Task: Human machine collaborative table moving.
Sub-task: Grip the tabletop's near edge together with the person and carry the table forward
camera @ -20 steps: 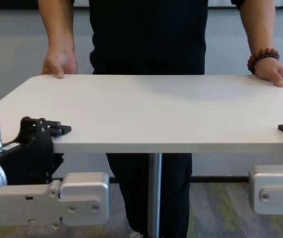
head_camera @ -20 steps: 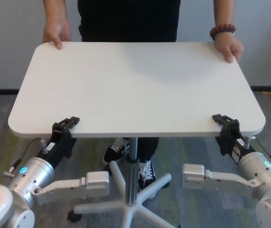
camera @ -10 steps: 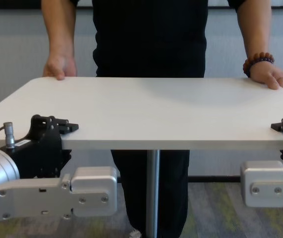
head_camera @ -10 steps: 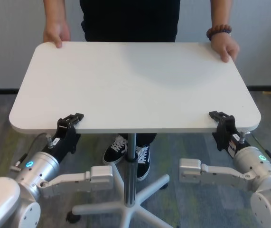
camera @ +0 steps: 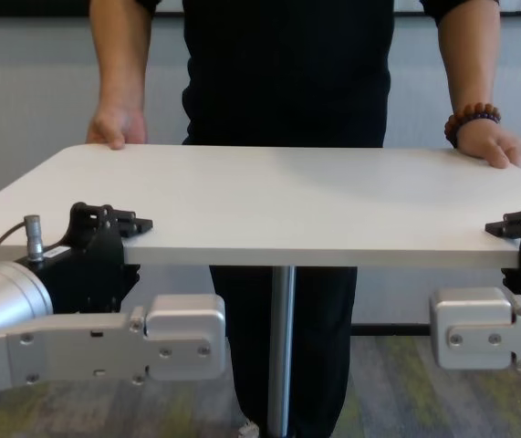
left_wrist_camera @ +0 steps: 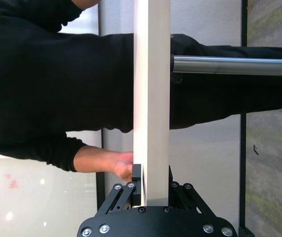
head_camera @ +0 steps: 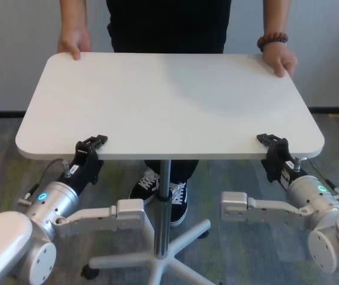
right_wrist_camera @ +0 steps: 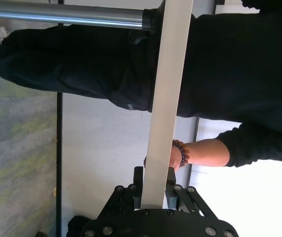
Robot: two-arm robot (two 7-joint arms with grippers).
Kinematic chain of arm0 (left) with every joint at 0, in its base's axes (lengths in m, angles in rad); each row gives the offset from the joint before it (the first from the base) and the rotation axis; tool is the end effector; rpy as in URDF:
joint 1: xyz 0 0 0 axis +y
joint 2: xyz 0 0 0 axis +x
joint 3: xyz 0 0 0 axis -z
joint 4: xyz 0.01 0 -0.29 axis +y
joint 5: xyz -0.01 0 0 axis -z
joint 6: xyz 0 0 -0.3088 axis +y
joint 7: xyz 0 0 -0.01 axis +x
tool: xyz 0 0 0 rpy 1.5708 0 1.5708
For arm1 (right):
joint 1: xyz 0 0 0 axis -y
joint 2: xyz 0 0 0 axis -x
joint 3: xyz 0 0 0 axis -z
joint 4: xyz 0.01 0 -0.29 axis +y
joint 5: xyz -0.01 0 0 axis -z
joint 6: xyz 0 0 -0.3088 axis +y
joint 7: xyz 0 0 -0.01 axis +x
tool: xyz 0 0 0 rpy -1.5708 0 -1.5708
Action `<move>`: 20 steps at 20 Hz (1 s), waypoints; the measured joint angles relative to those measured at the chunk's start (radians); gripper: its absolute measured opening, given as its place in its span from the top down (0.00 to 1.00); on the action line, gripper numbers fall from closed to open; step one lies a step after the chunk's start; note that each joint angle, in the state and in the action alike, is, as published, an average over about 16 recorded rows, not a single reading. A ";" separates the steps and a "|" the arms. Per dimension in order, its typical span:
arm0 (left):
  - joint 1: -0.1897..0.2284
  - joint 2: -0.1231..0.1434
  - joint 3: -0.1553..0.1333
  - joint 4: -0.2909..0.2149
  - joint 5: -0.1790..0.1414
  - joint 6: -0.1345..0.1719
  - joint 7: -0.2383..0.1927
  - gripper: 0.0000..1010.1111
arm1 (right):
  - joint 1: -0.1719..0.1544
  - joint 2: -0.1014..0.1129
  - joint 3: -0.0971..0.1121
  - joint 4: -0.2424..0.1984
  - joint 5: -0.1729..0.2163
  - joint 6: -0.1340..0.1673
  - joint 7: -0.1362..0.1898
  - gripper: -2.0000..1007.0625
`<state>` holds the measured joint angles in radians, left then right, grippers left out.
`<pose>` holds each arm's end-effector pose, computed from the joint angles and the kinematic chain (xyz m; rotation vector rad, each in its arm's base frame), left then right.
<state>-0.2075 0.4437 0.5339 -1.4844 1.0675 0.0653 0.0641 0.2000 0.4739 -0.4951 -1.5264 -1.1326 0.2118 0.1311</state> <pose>0.3511 -0.0090 -0.3013 0.9571 -1.3274 0.8967 0.3532 -0.0067 -0.2861 -1.2163 -1.2384 -0.8791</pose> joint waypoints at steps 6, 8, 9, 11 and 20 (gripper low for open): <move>-0.029 -0.011 0.014 0.032 0.006 0.003 0.011 0.75 | 0.029 -0.009 -0.011 0.039 0.006 -0.011 -0.012 0.76; -0.037 -0.015 0.018 0.042 0.008 0.004 0.015 0.75 | 0.037 -0.012 -0.014 0.050 0.009 -0.013 -0.016 0.76; -0.041 -0.017 0.020 0.048 0.009 0.005 0.017 0.75 | 0.040 -0.014 -0.015 0.055 0.010 -0.014 -0.019 0.76; -0.049 -0.022 0.024 0.059 0.011 0.006 0.021 0.75 | 0.046 -0.016 -0.018 0.066 0.013 -0.016 -0.024 0.76; -0.081 -0.045 0.044 0.115 0.017 0.010 0.038 0.75 | 0.066 -0.024 -0.027 0.109 0.021 -0.022 -0.045 0.76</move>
<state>-0.2890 0.3985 0.5776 -1.3698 1.0844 0.0756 0.1024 0.2662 0.4504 -0.5225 -1.4171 -1.1120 0.1903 0.0861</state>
